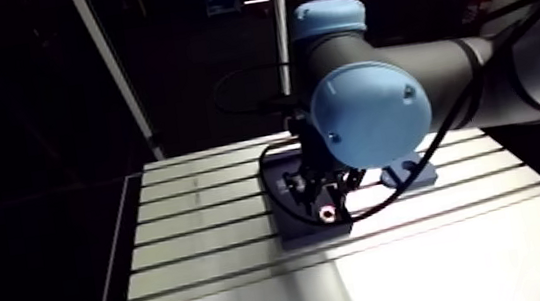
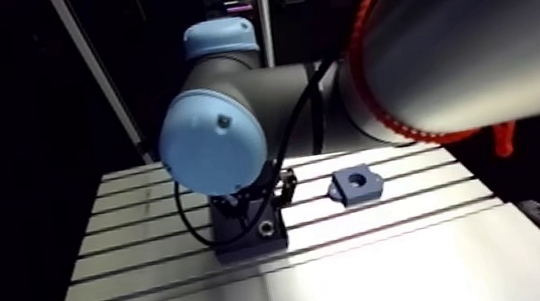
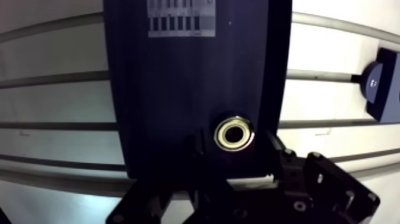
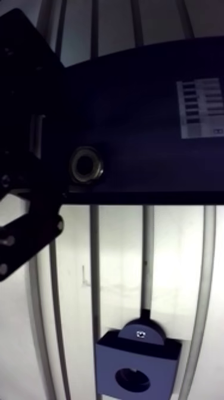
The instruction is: Pick up the bearing and press it into the housing until flush.
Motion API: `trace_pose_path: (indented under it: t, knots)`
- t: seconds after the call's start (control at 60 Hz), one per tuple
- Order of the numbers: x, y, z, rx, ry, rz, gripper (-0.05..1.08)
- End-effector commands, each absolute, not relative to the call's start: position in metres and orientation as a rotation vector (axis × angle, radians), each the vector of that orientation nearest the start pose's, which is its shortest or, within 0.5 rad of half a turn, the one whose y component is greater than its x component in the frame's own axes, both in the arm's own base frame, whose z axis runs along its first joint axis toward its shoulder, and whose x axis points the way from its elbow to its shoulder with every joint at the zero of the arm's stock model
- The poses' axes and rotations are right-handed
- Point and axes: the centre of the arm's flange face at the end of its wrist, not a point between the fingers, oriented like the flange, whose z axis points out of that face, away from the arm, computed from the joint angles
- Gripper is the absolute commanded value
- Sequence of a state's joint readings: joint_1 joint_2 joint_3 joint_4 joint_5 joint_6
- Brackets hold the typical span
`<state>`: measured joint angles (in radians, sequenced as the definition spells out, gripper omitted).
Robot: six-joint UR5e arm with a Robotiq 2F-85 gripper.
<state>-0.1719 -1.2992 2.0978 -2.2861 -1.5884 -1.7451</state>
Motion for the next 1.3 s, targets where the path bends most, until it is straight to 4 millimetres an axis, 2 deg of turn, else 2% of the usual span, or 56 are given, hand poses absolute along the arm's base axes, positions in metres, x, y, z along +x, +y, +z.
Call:
trace_pose_path:
  t: [0.017,1.3]
  knots:
    - [-0.4941,-0.0478,0.1829,-0.005,3.055,0.004,0.43]
    - [-0.4926,-0.0480,0.1777,-0.002,3.044,0.001,0.45]
